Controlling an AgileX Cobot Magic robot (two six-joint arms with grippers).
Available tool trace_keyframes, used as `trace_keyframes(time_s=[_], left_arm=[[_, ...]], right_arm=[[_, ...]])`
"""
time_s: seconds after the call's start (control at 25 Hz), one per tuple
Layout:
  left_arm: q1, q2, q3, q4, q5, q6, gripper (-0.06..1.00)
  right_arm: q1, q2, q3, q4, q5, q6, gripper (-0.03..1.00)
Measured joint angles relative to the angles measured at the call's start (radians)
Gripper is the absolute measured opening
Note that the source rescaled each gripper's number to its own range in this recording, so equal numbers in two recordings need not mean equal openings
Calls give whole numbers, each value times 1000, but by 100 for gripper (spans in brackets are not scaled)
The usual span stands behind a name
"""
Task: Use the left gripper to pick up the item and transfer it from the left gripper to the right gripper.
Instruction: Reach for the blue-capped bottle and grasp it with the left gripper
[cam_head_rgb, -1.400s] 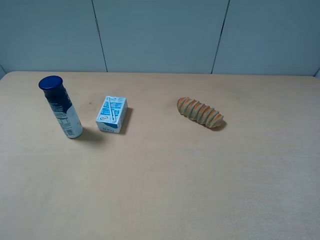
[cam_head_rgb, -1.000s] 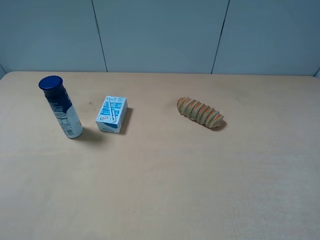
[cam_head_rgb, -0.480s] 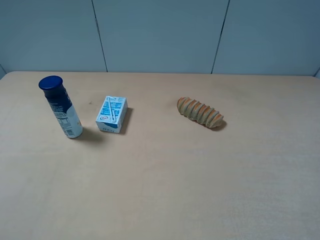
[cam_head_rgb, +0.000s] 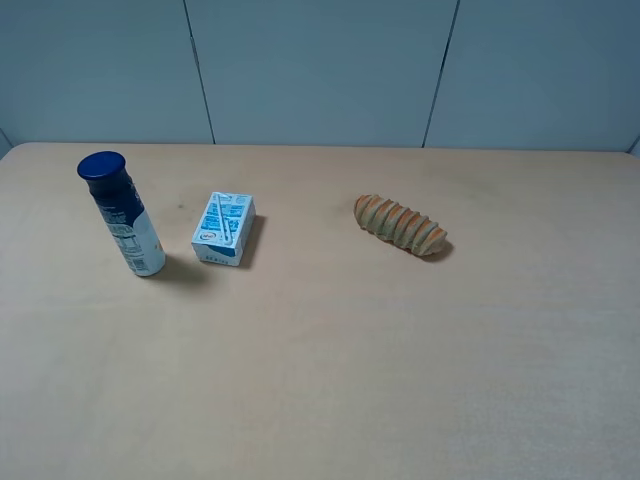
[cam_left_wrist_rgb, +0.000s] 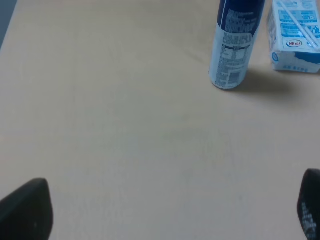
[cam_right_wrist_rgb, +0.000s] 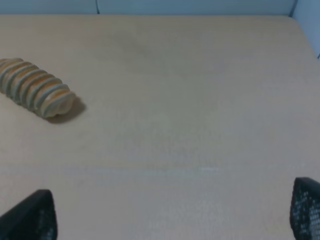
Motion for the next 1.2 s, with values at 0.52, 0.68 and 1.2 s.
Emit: trace_keyframes(time_s=[0.52,0.68,1.2], left_arm=[[0,172,-133,0,54,0,96],[0,368,-237,0,61,0,96],[-69,905,-518,0,69,0,96]], right_arm=[[0,0,0,0,0,0,100],[0,0,0,0,0,0,100],[0,0,0,0,0,0,100]])
